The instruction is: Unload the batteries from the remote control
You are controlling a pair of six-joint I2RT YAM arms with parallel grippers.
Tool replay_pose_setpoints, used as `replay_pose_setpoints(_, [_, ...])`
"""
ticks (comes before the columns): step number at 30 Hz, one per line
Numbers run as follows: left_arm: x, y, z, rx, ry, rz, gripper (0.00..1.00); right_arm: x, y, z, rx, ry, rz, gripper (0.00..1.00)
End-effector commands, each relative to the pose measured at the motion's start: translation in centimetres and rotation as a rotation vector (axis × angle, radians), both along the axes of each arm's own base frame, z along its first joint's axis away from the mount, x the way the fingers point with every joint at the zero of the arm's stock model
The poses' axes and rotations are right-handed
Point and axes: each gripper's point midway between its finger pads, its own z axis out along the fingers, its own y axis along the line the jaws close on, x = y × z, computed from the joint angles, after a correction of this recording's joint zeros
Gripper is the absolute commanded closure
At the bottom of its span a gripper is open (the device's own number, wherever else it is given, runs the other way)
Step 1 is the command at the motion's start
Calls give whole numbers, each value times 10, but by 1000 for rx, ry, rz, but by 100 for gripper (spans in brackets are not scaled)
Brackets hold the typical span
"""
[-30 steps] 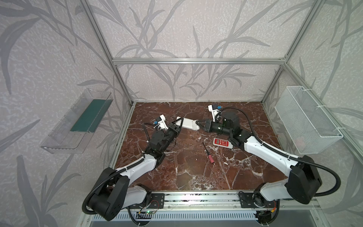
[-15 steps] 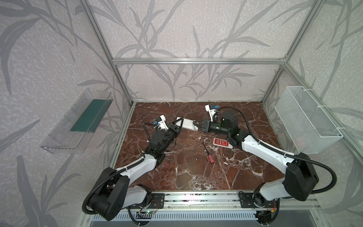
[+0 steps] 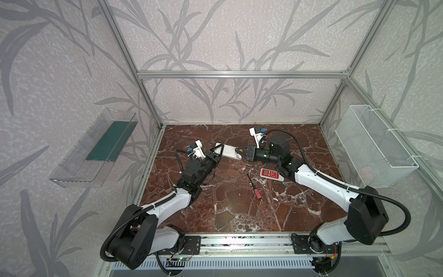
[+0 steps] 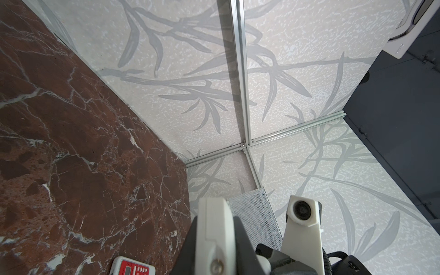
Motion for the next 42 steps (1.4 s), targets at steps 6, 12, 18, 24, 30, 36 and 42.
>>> replay_pose_setpoints(6, [1,13,0,73,-18,53,100,0,-23,11,-43,-31,-46,100])
replay_pose_setpoints(12, [2,18,-13,118,12,65,100,11,-50,-10,-131,-18,-133,100])
replay_pose_setpoints(18, [-5,21,-20,165,27,54,100,16,-98,-68,-437,-7,-286,100])
replay_pose_setpoints(24, [-10,25,-16,210,22,62,100,-6,-132,-128,-582,92,-345,100])
replay_pose_setpoints(30, [-13,27,-13,224,14,71,100,-38,-163,-194,-698,229,-392,100])
replay_pose_setpoints(36, [-12,27,-17,223,20,72,100,-57,-185,-231,-763,308,-460,100])
replay_pose_setpoints(42, [-11,26,-23,210,32,68,100,-62,-196,-254,-805,366,-515,100])
